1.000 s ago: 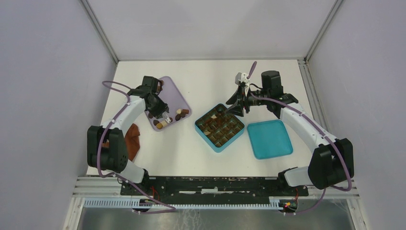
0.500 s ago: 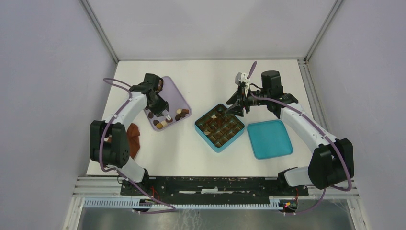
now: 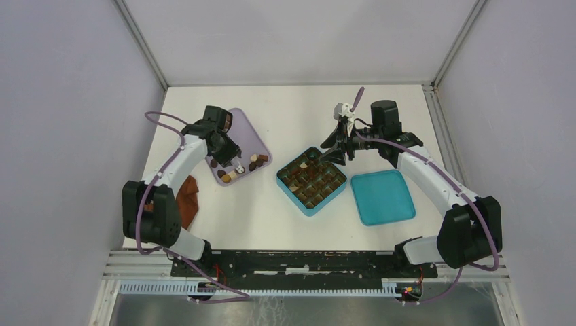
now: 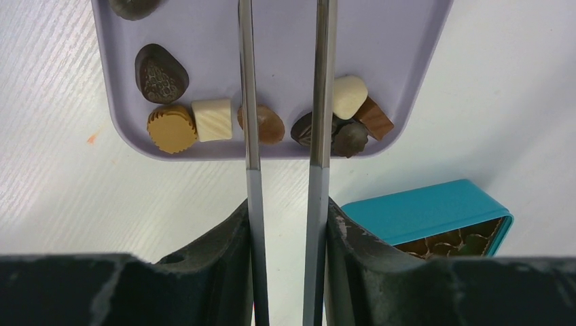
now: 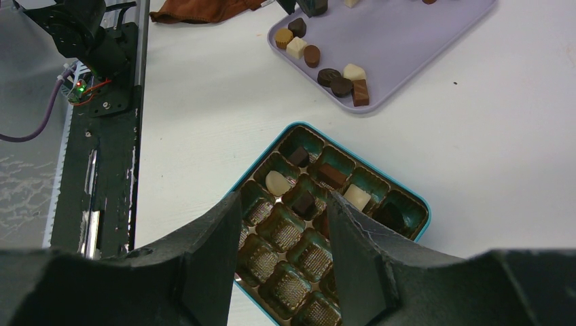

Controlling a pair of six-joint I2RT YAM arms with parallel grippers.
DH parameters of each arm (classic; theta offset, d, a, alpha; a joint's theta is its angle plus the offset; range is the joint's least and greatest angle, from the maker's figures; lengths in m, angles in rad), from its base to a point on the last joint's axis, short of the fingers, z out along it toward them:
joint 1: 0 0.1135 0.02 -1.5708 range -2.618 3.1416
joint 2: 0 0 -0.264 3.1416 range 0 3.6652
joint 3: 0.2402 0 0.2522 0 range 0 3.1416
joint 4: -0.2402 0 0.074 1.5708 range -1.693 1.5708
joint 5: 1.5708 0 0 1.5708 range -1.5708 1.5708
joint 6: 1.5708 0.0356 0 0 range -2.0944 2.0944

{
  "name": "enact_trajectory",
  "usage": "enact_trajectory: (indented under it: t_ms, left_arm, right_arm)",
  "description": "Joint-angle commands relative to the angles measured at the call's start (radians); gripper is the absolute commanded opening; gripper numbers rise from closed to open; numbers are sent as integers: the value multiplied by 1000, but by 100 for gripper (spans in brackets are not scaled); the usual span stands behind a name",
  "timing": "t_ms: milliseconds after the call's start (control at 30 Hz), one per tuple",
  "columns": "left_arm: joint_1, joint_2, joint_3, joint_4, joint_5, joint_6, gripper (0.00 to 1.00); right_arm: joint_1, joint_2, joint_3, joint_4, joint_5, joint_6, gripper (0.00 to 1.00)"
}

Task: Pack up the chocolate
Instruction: Pick up the fake chocolate from the plate.

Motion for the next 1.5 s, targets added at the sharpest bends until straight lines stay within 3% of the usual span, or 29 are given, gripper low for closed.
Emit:
enact_trajectory:
  t_ms: [0, 933, 1067, 1233, 1467]
  left_arm:
    - [0, 10, 33, 23, -17, -38, 42]
    - [8, 183, 150, 3, -98, -89, 41]
    - [8, 188, 153, -2, -105, -72, 30]
    - [8, 181, 147, -10, -98, -39, 3]
    - [1, 97, 113, -14, -96, 27, 2]
  right_arm:
    - [0, -16, 3, 18, -18, -10, 55]
    - [-1, -14, 7, 9, -26, -18, 55]
    - [0, -9, 7, 5, -26, -22, 55]
    - [-1, -5, 8, 2, -24, -23, 55]
    - [0, -3, 8, 1, -20, -25, 55]
